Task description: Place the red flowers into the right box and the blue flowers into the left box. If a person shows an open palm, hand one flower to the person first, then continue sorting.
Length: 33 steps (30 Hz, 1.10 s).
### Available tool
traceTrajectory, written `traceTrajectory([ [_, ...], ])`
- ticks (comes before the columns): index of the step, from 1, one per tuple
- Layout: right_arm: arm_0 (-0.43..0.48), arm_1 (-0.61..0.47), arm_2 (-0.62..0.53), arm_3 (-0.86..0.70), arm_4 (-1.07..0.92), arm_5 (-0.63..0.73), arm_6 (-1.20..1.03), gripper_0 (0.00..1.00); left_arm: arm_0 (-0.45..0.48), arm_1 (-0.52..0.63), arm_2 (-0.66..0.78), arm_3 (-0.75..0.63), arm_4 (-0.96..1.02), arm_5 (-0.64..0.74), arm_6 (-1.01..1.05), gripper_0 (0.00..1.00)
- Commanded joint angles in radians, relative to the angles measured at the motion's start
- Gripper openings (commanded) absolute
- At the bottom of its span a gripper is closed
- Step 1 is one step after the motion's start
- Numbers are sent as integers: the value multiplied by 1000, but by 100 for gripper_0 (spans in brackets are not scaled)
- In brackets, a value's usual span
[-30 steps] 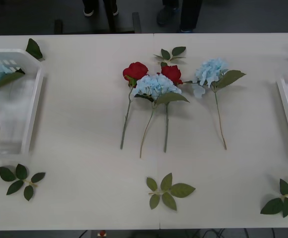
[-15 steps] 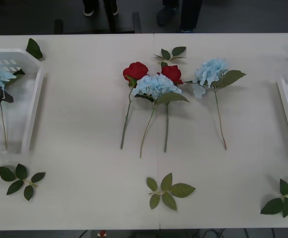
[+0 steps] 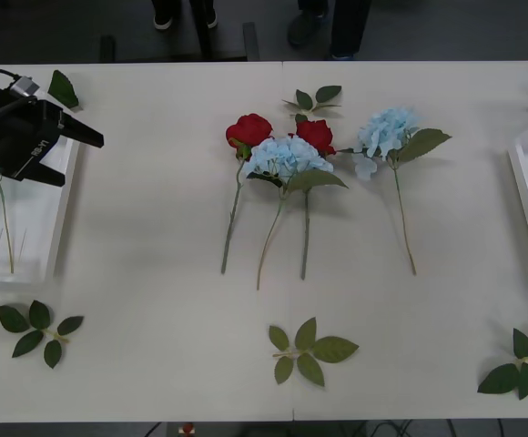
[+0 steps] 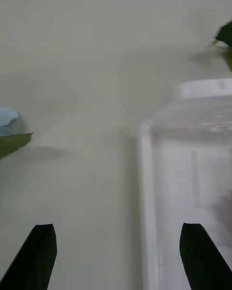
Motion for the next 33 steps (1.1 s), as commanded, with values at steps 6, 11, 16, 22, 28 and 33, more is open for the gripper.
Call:
traceTrajectory([
  [6, -6, 211, 124, -72, 70, -43, -42, 77, -214, -259, -89, -36, -303, 129, 264, 100],
  [11, -4, 278, 239, -75, 119, -59, -47, 79, -310, -377, -209, -34, -463, 115, 434, 100],
  [16, -1, 310, 337, -75, 140, -132, -67, 79, -357, -447, -322, -37, -555, 70, 558, 100],
  [22, -1, 321, 426, -75, 215, -210, -142, 79, -371, -467, -445, -55, -644, -37, 662, 100],
  [28, 17, 329, 436, -72, 280, -252, -150, 79, -371, -521, -534, -20, -763, -132, 756, 100],
  [33, 19, 329, 456, -31, 286, -322, -150, 79, -391, -585, -591, 50, -832, -192, 831, 100],
])
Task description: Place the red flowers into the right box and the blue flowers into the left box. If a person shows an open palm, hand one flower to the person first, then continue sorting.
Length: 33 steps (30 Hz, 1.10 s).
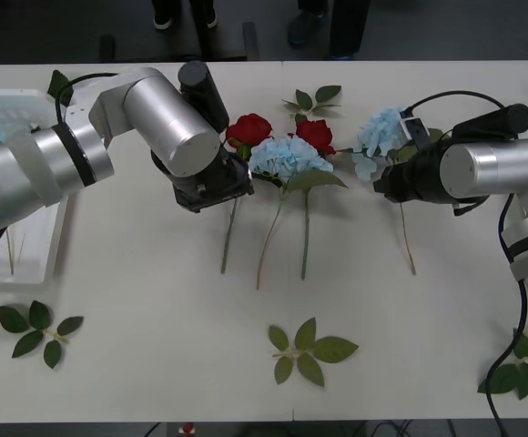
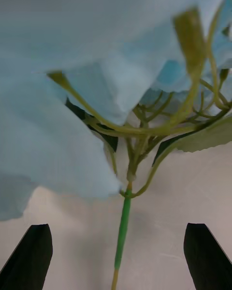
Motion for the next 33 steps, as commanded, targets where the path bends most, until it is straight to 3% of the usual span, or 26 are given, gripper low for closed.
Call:
traceTrajectory([
  [1, -4, 12, 15, 20, 4, -70, -21, 79, -60, -64, -32, 65, -40, -58, 66, 100],
  [8, -5, 14, 38, 49, 4, -122, -29, 47, -85, -129, -49, 177, -43, -128, 62, 100],
  [11, -4, 14, 45, 49, 6, -128, -32, 12, -85, -150, -49, 213, -53, -152, 57, 100],
  [13, -4, 14, 48, 49, 6, -129, -33, 0, -83, -161, -52, 230, -70, -157, 54, 100],
  [22, -4, 12, 36, 5, -3, -116, -36, 0, -83, -164, -156, 279, -119, -215, 50, 100],
  [29, -2, 4, -90, -217, -28, 118, -29, 0, -80, -162, -158, 280, -122, -215, 40, 99],
  [30, -2, 3, -105, -248, -42, 144, -27, 0, -80, -162, -158, 280, -122, -215, 39, 70],
  [31, -2, 3, -122, -274, -59, 165, -27, 0, -80, -162, -158, 280, -122, -215, 39, 21],
  [32, -2, 3, -146, -314, -88, 191, -27, 0, -80, -162, -158, 280, -124, -215, 36, 5],
  [33, -2, 1, -157, -328, -103, 200, -26, 0, -80, -162, -158, 280, -124, -215, 34, 1],
])
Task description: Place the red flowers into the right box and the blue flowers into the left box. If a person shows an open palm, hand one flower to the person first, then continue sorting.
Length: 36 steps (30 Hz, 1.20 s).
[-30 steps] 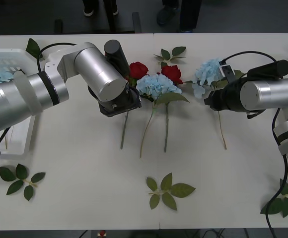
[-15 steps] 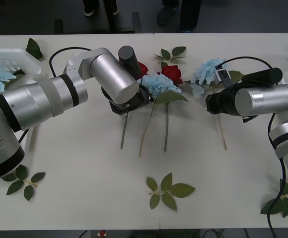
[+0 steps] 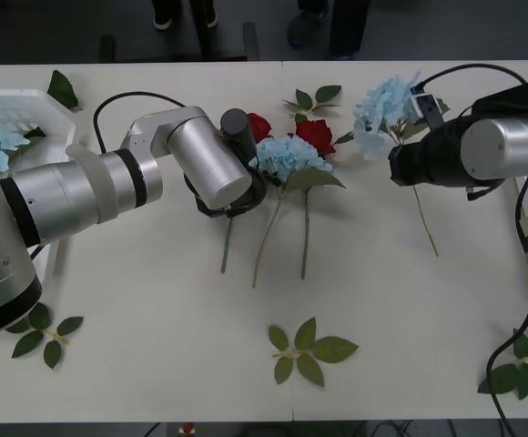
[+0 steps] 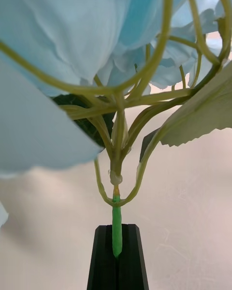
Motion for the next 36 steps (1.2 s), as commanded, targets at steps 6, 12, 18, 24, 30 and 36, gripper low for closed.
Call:
traceTrajectory([
  [6, -12, -5, -161, -207, -318, 49, -6, 0, -30, 7, 18, 3, -11, -1, -41, 0],
  [12, -10, -5, -228, -216, -556, 43, 21, 0, -29, 10, 18, 3, -11, -1, -48, 0],
  [18, -1, -5, -281, -194, -765, 43, 34, 0, -27, 16, 16, 1, -9, -1, -56, 0],
  [24, 7, -3, -288, -119, -992, 40, 83, 0, -27, 33, 16, -11, 14, 1, -71, 0],
  [30, 7, -3, -207, -41, -1099, -37, 186, 0, -27, 35, 16, -11, 15, 1, -71, 0],
  [36, 8, -3, -136, -33, -1105, -138, 210, 0, -27, 39, 16, -11, 18, 1, -73, 100],
])
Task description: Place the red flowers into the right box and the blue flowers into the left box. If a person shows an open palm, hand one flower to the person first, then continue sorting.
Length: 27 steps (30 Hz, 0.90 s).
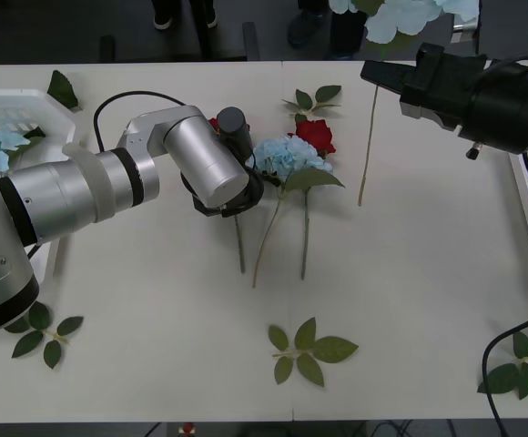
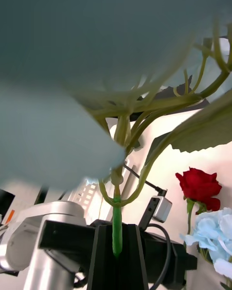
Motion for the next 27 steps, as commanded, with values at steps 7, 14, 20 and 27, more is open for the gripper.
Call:
traceTrajectory([
  [7, 0, -3, 16, -19, -10, -13, 32, 0, -27, 39, 16, -19, 3, 1, -25, 100],
  [14, 0, -3, 17, -19, -12, -12, 29, 0, -29, 155, 18, -172, 101, -21, -51, 100],
  [20, 0, -3, 16, -19, -18, -13, 33, 0, -29, 292, 18, -358, 203, -76, -69, 100],
  [27, 0, -3, 17, -19, -36, -15, 29, 0, -27, 431, 18, -514, 338, -285, -109, 100],
])
